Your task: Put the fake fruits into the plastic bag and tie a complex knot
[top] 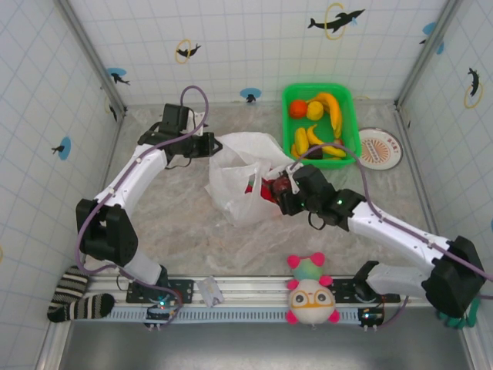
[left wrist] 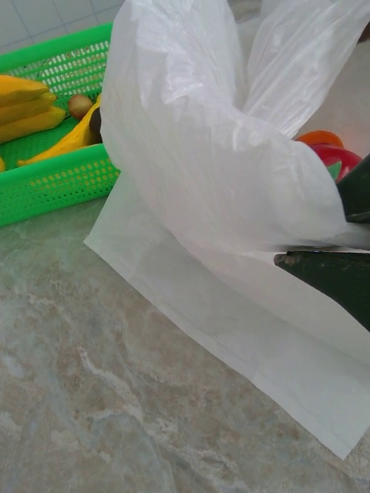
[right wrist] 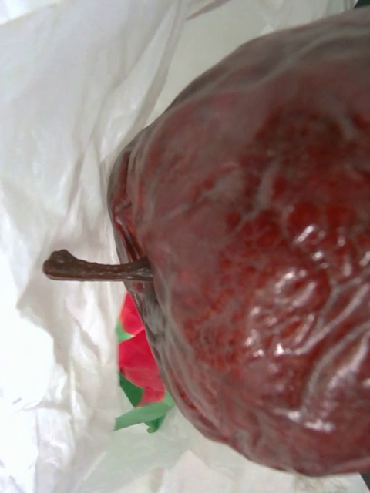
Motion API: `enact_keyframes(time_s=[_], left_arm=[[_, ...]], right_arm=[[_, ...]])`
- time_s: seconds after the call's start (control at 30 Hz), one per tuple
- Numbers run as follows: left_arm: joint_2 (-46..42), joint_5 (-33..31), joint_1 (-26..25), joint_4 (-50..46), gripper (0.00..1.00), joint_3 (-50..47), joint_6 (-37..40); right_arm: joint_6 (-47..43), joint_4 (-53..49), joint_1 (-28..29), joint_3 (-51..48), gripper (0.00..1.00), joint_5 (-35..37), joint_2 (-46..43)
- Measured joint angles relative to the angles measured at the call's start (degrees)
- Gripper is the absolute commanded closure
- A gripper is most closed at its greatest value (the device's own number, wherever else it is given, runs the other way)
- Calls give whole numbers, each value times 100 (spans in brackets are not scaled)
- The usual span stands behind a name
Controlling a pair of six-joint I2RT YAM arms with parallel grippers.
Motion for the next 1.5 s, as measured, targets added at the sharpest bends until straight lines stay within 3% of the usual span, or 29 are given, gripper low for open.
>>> enact_keyframes(time_s=[0.37,0.63,0.8,1.1,1.27,1.5], left_arm=[[0,184,-2,0,87,-20,15],[-4,208,-2,-2,87,-94,17],[-13,203,-2,-4,87,-94,15],[-17,208,0,-4,87,-92,11],[28,208,0,2,87,-33,9],[105,208,20,22,88,-7,-7]], right_arm=[[-184,354,529,704,31,74,1335],[-61,503,612,999,2,-28,1867],[-28,474,579,1005,0,13,1788],[-142,138,236,710,0,-374,271],[-538,-310,-190,227,0,-968,-981],[-1108,-476,-640,168,0,-2144,-2017]])
